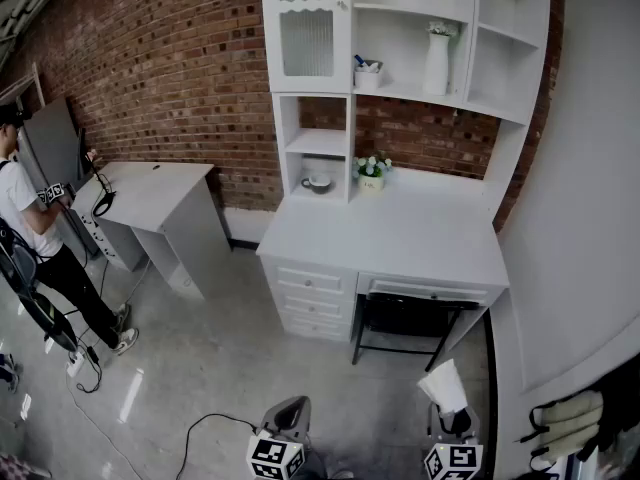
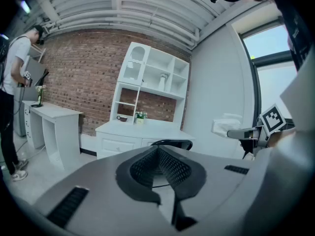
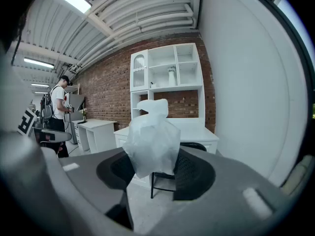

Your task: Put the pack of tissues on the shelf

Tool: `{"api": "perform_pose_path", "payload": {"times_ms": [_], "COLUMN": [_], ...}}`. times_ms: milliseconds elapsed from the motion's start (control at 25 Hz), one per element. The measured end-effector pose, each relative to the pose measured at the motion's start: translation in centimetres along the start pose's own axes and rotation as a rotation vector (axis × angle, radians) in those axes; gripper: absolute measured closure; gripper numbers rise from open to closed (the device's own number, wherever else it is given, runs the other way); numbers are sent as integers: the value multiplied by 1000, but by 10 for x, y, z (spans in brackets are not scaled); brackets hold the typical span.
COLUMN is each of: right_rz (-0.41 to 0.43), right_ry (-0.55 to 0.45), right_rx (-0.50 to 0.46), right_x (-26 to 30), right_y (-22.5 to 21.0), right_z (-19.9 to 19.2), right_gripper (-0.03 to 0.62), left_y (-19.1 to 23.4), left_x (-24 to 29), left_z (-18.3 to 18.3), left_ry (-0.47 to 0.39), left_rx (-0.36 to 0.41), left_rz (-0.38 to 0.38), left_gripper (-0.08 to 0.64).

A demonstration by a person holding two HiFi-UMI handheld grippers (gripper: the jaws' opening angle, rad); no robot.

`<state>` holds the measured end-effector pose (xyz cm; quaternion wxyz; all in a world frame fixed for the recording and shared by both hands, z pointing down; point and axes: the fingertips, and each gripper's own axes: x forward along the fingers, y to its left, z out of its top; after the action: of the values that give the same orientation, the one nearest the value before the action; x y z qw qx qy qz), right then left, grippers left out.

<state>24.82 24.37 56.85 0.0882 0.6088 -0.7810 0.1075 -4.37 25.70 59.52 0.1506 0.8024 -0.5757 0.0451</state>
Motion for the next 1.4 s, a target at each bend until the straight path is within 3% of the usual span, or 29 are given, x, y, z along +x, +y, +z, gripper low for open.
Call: {"api": "perform_pose_path", "payload": {"times_ms": [440, 600, 840, 1160, 1400], "right_rz": [97, 154, 188, 159, 123], "right_ry": [-38, -88, -91, -95, -72], "right_rx": [-48, -9, -65, -89, -64], "right_x": [-31, -32, -31, -20, -14], "right_y": [22, 31, 44, 43, 42], "right_z": [1, 9, 1, 8, 8], "right_gripper": [393, 385, 383, 383, 383], "left_y": [-48, -43, -31, -24, -19], "left_x": [-33, -48, -59, -43, -30], "left_z": [12, 3, -13, -7, 1], "left_ry": [-67, -68, -65, -65, -56], "left_rx": [54, 46, 20, 25, 79], "left_rz": [0, 34, 72, 65, 19], "left_gripper": [549, 549, 549, 549, 549]}}
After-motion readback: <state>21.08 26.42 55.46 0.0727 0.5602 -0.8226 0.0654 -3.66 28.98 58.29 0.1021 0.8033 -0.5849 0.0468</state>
